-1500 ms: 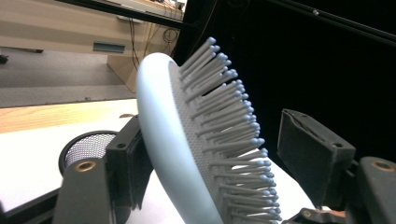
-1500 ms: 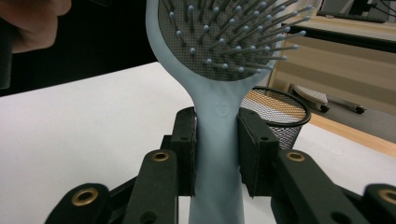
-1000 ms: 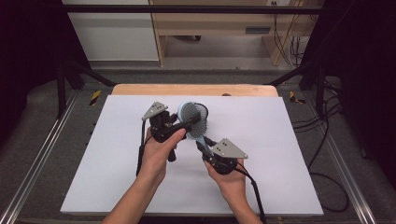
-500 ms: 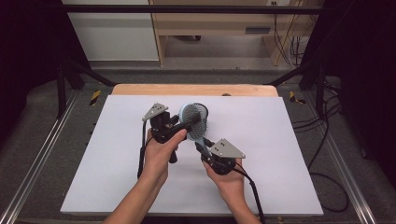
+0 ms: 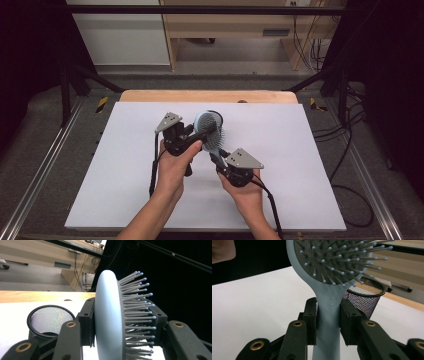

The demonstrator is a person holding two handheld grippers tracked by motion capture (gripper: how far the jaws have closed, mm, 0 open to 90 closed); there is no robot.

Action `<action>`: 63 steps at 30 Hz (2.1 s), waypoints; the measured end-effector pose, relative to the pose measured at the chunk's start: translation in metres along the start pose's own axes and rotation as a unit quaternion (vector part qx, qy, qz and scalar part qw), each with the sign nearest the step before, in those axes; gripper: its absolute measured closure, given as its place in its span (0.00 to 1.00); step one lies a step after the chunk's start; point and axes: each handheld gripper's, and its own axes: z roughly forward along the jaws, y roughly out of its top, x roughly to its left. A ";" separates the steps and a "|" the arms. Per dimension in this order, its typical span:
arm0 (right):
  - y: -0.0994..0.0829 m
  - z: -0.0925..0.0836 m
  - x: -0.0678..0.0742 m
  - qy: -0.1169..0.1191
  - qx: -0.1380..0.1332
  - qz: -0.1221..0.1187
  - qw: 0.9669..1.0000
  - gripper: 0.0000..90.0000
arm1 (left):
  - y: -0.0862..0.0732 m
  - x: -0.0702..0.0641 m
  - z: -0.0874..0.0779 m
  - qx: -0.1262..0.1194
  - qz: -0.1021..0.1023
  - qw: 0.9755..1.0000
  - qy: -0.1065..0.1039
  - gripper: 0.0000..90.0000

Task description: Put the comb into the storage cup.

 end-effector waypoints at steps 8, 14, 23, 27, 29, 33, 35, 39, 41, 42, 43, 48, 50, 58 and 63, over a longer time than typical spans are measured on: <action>-0.001 0.005 -0.003 0.032 0.009 0.027 0.999 0.41 | 0.001 -0.004 0.002 -0.002 0.037 0.999 0.005 0.57; -0.002 0.005 -0.005 0.030 0.012 0.029 0.999 0.30 | 0.002 -0.006 0.003 -0.010 0.044 0.999 0.004 0.57; -0.004 0.007 -0.011 0.040 0.032 0.043 0.998 0.19 | 0.005 -0.001 -0.001 -0.019 0.054 0.998 0.015 0.57; -0.004 0.007 -0.013 0.048 0.038 0.044 0.997 0.18 | 0.007 0.000 -0.004 -0.022 0.061 0.998 0.020 0.57; -0.004 0.006 -0.014 0.049 0.036 0.042 0.997 0.16 | 0.007 0.000 -0.005 -0.024 0.065 0.997 0.023 0.57; -0.002 -0.001 -0.019 0.046 0.033 0.042 0.998 0.13 | 0.012 0.003 -0.010 -0.033 0.075 0.996 0.026 0.57; -0.002 -0.005 -0.023 0.043 0.033 0.042 0.998 0.12 | 0.015 0.003 -0.013 -0.037 0.081 0.996 0.028 0.57; -0.003 -0.005 -0.032 0.031 0.034 0.044 0.998 0.13 | 0.023 0.004 -0.016 -0.043 0.081 0.995 0.033 0.57; -0.005 -0.004 -0.037 0.011 0.045 0.041 0.998 0.14 | 0.030 0.004 -0.019 -0.053 0.081 0.995 0.033 0.57; -0.006 -0.005 -0.039 0.006 0.049 0.036 0.998 0.14 | 0.033 0.003 -0.020 -0.058 0.081 0.994 0.033 0.57; -0.008 -0.006 -0.041 -0.002 0.047 0.028 0.998 0.14 | 0.036 0.003 -0.021 -0.059 0.085 0.994 0.033 0.57; -0.015 -0.017 -0.056 -0.053 0.023 0.016 0.998 0.12 | 0.050 0.002 -0.020 -0.065 0.093 0.993 0.032 0.57; -0.017 -0.020 -0.058 -0.059 0.021 0.015 0.998 0.11 | 0.052 0.002 -0.020 -0.067 0.097 0.993 0.031 0.57; -0.032 -0.045 -0.070 -0.080 -0.003 0.012 0.997 0.13 | 0.063 -0.001 -0.016 -0.073 0.092 0.993 0.020 0.56; -0.041 -0.056 -0.074 -0.086 -0.004 0.018 0.996 0.10 | 0.072 0.003 -0.013 -0.074 0.079 0.994 0.018 0.57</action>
